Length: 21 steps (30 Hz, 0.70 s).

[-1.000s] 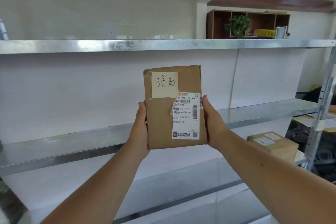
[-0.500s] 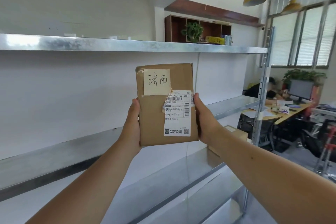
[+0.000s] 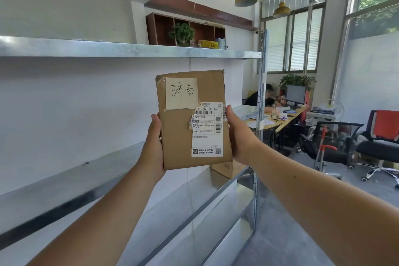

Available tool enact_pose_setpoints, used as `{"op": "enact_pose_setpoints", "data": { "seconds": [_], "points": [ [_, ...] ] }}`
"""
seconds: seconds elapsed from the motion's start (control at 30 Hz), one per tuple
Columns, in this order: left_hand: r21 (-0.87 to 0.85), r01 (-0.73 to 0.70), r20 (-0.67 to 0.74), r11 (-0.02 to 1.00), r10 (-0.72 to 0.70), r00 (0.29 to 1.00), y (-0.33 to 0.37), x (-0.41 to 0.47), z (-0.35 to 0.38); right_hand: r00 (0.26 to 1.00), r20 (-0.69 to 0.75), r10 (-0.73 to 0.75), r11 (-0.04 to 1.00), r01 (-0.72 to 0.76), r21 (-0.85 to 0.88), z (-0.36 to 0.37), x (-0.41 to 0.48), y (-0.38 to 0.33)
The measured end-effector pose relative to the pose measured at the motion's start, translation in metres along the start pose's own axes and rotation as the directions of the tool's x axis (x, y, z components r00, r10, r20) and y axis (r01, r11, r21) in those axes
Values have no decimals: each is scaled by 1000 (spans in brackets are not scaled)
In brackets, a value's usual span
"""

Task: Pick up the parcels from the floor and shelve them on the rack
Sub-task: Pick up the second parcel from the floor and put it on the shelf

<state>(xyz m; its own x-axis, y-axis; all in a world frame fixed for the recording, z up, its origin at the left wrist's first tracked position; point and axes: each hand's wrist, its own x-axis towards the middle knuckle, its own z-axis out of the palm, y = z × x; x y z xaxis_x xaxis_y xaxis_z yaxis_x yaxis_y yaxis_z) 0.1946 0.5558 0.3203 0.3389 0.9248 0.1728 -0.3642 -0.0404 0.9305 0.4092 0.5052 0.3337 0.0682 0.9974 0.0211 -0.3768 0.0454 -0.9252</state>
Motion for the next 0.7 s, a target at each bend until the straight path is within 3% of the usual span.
{"op": "enact_pose_setpoints", "data": {
  "seconds": [0.43,0.7],
  "points": [
    [-6,40,86,999,-40,996,-40,44,80,983,-177,-54,998,50,-29,-90,-1,-26],
    [42,58,90,997,-61,994,-63,74,131,978,-200,-56,998,47,-52,-151,13,-46]
  ]
}}
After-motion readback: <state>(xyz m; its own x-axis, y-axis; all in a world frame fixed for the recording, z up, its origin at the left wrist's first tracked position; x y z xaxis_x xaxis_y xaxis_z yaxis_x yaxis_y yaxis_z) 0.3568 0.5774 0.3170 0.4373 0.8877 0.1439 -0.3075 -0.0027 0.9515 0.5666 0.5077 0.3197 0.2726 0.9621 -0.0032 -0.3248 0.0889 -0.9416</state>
